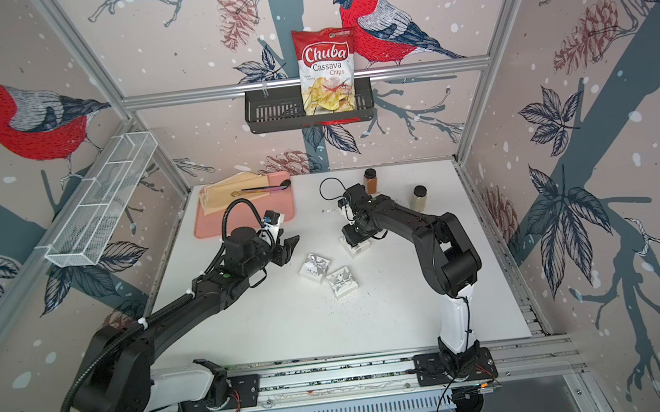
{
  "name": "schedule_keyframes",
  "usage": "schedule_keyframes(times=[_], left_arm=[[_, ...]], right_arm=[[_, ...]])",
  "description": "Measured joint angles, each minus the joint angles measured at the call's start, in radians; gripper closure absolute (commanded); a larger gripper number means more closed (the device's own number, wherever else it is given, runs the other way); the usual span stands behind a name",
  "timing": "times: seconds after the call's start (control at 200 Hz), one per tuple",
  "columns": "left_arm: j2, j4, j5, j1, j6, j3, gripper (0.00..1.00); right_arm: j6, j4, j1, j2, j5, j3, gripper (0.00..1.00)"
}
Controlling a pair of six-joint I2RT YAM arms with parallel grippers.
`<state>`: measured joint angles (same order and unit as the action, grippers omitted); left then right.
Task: Take the necklace out of the lift-off lid jewelry box
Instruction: Close the lid on the jewelry box.
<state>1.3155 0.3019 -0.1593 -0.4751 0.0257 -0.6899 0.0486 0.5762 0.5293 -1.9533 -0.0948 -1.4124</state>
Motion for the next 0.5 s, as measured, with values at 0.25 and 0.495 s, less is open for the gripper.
schedule_keyframes(times=[0.25, 0.495], left_arm=[[0.003, 0.000, 0.002, 0.000, 0.000, -0.003, 0.38], [0.013, -0.001, 0.001, 0.000, 0.000, -0.011, 0.38]], right_arm=[[-0.007, -0.006, 0.007, -0.002, 0.033, 0.000, 0.45], [-0.021, 0.012, 0.013, 0.014, 0.066, 0.005, 0.44]])
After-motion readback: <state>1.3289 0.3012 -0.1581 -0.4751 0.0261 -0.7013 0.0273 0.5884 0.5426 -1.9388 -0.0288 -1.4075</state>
